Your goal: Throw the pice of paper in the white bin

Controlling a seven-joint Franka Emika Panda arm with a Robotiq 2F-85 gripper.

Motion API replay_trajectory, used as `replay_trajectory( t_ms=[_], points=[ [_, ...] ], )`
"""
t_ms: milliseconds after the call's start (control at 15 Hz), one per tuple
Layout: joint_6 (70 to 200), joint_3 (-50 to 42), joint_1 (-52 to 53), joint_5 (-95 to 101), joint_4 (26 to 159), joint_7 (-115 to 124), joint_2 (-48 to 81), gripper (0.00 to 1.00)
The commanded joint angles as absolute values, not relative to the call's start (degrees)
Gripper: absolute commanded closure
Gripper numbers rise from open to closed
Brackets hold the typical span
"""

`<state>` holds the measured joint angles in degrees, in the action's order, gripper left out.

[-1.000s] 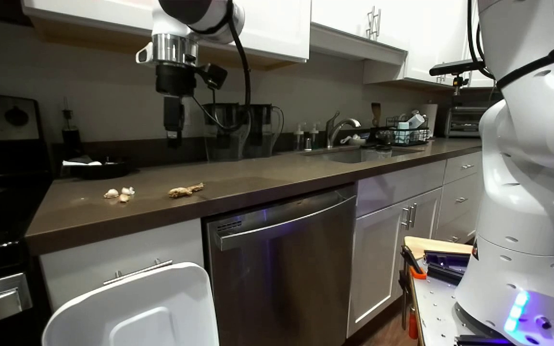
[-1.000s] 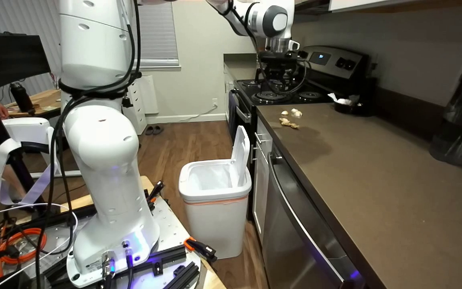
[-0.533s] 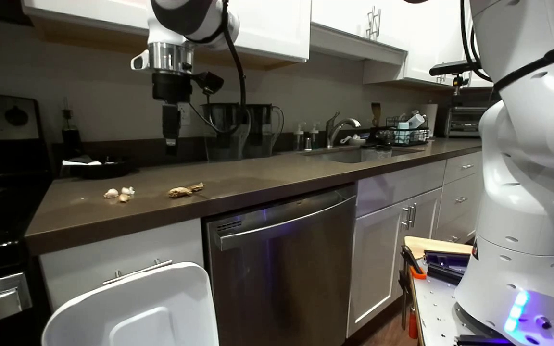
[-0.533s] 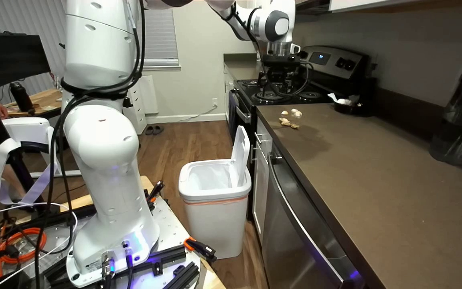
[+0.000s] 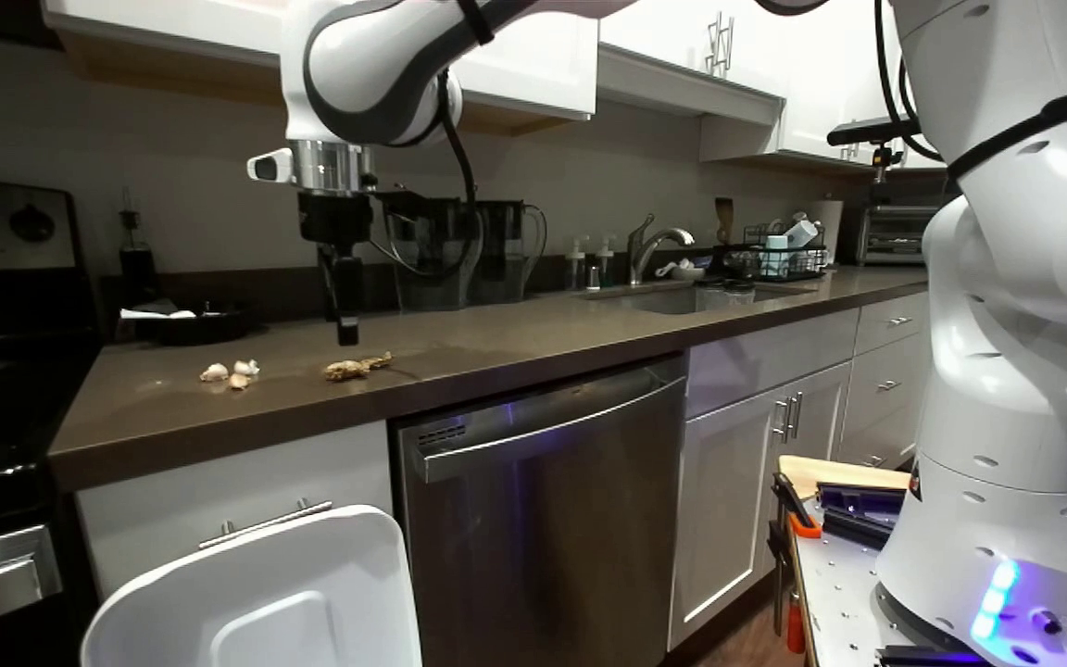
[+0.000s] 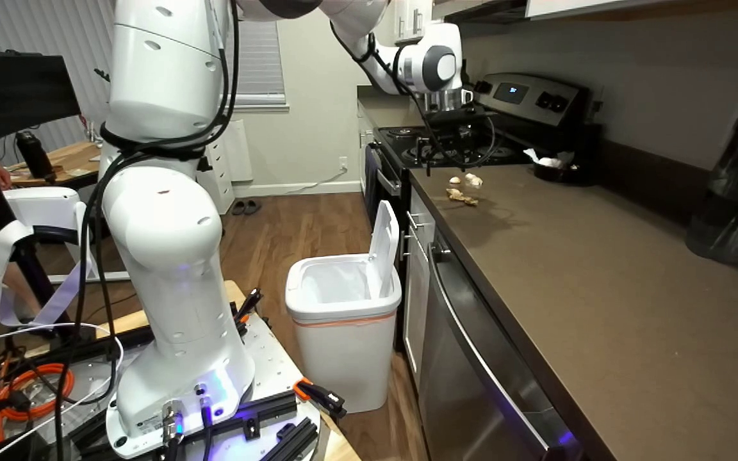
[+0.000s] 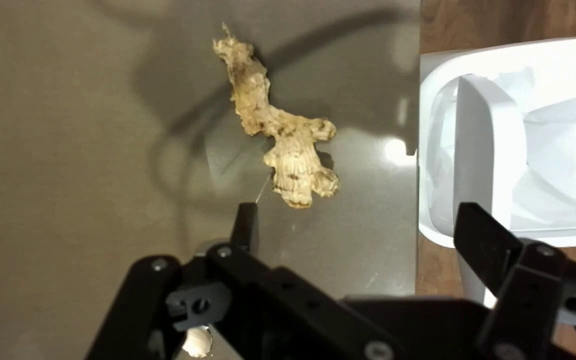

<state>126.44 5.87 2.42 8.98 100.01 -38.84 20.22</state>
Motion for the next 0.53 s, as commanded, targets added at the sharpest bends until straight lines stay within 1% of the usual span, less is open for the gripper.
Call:
replay_trajectory(
  t_ms=[0, 200, 333, 400, 467],
  points=[
    [128.4, 6.7, 0.4, 7.0, 99.9, -43.6, 22.0, 0.0],
    [127.0, 6.5, -0.9, 6.2, 98.8, -46.5, 24.4, 0.0],
    [127.1, 6.5, -1.7, 5.9, 98.5, -48.0, 25.8, 0.07],
    [127.1, 6.5, -2.0, 5.8, 98.3, -48.7, 26.4, 0.14],
    [127.2, 6.5, -2.3, 5.7, 97.9, -49.0, 27.1, 0.3]
  ],
)
